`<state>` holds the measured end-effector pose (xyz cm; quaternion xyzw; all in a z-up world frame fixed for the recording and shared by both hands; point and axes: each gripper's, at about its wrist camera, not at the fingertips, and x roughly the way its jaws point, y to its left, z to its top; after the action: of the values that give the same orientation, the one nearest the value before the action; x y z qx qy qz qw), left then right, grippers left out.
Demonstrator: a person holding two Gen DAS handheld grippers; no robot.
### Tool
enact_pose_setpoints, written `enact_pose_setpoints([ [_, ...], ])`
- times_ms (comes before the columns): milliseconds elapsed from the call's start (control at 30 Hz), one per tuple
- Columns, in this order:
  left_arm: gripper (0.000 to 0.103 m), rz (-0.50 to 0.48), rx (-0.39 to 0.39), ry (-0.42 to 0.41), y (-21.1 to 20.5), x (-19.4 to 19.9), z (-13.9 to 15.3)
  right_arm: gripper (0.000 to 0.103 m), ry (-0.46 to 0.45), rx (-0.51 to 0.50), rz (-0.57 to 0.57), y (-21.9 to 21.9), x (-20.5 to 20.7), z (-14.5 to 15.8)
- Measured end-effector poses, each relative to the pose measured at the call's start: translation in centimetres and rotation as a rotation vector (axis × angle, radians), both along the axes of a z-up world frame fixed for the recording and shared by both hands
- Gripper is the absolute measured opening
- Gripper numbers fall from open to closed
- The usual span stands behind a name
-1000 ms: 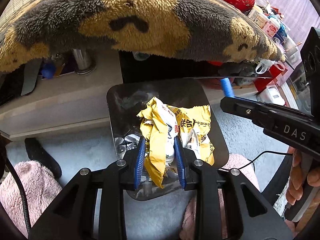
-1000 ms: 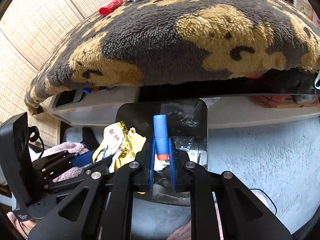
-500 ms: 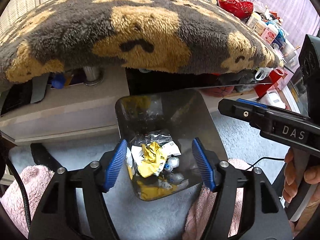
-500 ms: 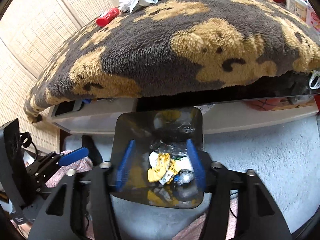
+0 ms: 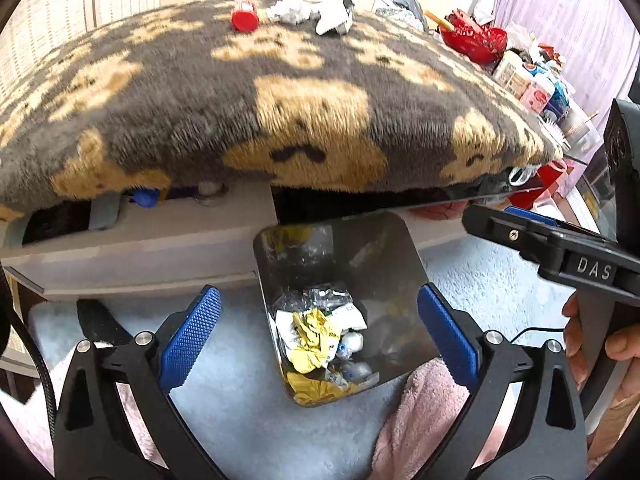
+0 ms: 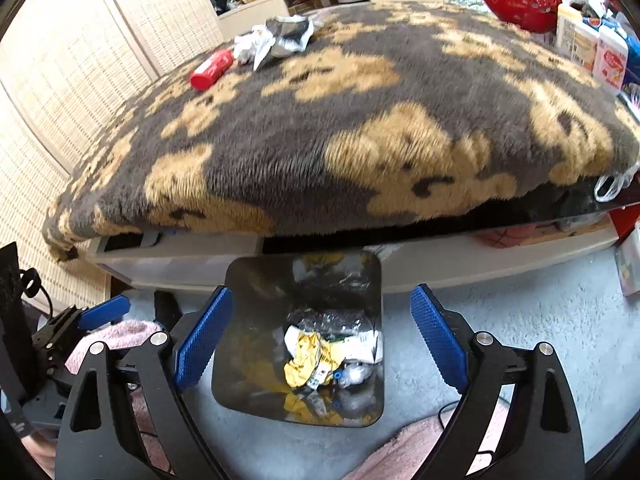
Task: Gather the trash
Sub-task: 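Raise both open grippers back over the table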
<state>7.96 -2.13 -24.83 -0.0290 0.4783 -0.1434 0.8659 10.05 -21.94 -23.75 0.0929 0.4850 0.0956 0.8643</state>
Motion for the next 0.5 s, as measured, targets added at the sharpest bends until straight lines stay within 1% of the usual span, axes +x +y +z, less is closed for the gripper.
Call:
enact_pose_setpoints([
  [167, 0.095, 0.014, -0.002, -0.056, 1.1, 1.4, 2.7, 0.091, -0.063, -0.017, -0.02, -0.9, 1.7, 3.1],
  [200, 0.095, 0.018, -0.002, -0.062, 1.2, 1.8, 3.1, 0.093, -0.077, -0.018, -0.027, -1.1, 2.2, 3.7],
  [333, 0.095, 0.046, 0.011, -0.092, 2.0, 4.6, 4.7, 0.094, -0.123, -0.005, -0.065, -1.5, 5.2, 5.7],
  [500, 0.095, 0.079, 0.019, -0.143, 2.6, 8.6, 6.8, 0.094, -0.159, -0.026, -0.056, -0.6, 9.3, 7.5],
])
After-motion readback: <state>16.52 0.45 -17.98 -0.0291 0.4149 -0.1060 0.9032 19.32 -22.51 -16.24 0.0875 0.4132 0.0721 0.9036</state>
